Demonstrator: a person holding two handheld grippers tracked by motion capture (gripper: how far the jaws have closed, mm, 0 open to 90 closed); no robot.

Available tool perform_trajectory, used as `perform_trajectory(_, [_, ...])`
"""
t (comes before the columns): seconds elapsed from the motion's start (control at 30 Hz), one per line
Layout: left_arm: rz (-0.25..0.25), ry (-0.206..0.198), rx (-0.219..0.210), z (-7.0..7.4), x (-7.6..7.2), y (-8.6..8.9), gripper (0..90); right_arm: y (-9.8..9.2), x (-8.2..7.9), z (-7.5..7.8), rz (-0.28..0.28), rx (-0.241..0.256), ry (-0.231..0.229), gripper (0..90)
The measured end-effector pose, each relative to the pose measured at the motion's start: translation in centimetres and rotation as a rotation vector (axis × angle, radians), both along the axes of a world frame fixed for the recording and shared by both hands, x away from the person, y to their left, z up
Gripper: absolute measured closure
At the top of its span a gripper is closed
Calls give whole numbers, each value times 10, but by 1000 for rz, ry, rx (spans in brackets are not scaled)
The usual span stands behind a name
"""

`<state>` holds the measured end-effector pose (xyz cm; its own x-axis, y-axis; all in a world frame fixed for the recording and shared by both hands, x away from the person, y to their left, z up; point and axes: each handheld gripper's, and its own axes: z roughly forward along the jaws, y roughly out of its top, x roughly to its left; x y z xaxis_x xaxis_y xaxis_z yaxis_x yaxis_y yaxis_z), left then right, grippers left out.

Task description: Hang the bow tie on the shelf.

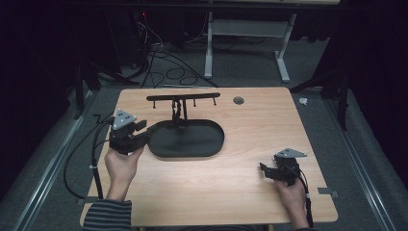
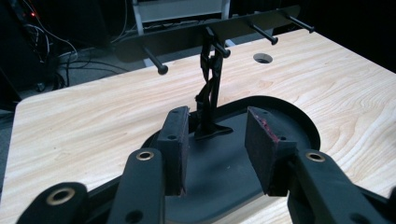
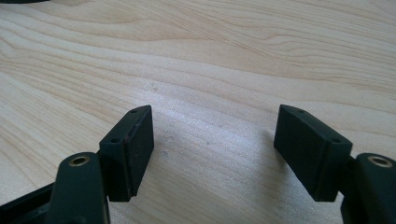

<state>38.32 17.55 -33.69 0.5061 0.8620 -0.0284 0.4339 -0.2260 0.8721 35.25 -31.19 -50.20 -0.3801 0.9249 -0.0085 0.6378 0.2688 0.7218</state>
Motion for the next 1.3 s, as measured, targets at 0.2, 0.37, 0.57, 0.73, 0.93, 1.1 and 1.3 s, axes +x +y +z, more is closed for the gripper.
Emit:
perform_trajectory(0.2, [5, 2, -7, -4, -6, 2, 581, 0, 0, 0, 0, 0, 0, 297])
perform_trajectory(0.37, [6, 7, -9, -8, -10, 3, 572, 0, 0, 0, 0, 0, 0, 297])
perform_trajectory(0.57, [11, 11, -23, -13, -16, 6, 566, 0, 0, 0, 0, 0, 0, 297])
perform_trajectory(0.73, [15, 24, -12, -20, -20, 7, 557, 0, 0, 0, 0, 0, 0, 296])
perform_trajectory(0.93, [14, 32, -15, -28, -25, 9, 555, 0, 0, 0, 0, 0, 0, 297])
perform_trajectory(1.1, [16, 35, -22, -31, -28, 11, 553, 0, 0, 0, 0, -1, 0, 297])
perform_trajectory(1.3, [19, 41, -32, -37, -33, 14, 550, 0, 0, 0, -1, -1, 1, 297])
